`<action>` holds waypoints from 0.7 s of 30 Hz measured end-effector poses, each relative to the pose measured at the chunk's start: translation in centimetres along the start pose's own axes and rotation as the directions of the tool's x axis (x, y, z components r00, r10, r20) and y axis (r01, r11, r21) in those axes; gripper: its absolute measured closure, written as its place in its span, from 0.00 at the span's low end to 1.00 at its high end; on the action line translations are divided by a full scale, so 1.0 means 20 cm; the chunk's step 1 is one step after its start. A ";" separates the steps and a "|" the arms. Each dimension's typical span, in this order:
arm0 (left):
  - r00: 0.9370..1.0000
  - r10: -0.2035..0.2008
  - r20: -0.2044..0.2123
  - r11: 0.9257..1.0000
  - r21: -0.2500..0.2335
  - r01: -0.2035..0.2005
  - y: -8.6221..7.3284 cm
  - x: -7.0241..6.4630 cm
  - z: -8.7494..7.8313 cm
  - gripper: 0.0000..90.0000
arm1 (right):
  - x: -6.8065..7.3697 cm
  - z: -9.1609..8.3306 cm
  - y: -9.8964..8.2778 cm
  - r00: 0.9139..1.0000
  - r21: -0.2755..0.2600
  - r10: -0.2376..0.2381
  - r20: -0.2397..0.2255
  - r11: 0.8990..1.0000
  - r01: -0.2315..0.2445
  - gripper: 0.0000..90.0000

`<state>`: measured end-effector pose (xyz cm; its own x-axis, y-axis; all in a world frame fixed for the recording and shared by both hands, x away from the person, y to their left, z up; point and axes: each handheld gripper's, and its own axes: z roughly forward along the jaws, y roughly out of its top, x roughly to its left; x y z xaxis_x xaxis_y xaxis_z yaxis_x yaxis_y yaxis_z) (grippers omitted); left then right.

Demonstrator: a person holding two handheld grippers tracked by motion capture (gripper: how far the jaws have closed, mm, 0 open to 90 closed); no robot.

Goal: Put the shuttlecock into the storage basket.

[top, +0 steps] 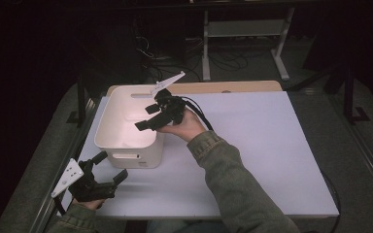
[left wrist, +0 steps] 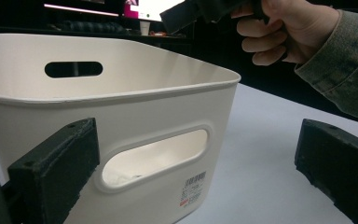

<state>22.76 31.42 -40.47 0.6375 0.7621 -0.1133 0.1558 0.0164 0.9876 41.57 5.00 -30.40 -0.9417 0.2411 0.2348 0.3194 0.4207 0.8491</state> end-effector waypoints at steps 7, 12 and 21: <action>1.000 -0.003 0.002 1.000 -0.002 0.003 0.00 0.00 0.00 0.00 | -0.01 -0.04 -0.01 1.000 -0.024 0.014 0.003 1.000 -0.014 0.00; 1.000 0.000 -0.001 1.000 0.003 0.000 0.00 0.00 0.00 0.00 | -0.01 -0.07 -0.02 1.000 -0.033 0.019 0.014 0.999 -0.019 0.00; 1.000 0.006 0.003 1.000 0.001 -0.006 0.00 0.00 0.00 0.00 | -0.02 -0.17 -0.05 0.999 -0.051 0.012 0.038 0.999 -0.010 0.00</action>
<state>22.72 31.36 -40.46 0.6410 0.7600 -0.1078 0.1527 0.0114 0.9882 41.22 1.57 -29.75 -0.9331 0.2793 0.2264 0.3228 0.3731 0.8698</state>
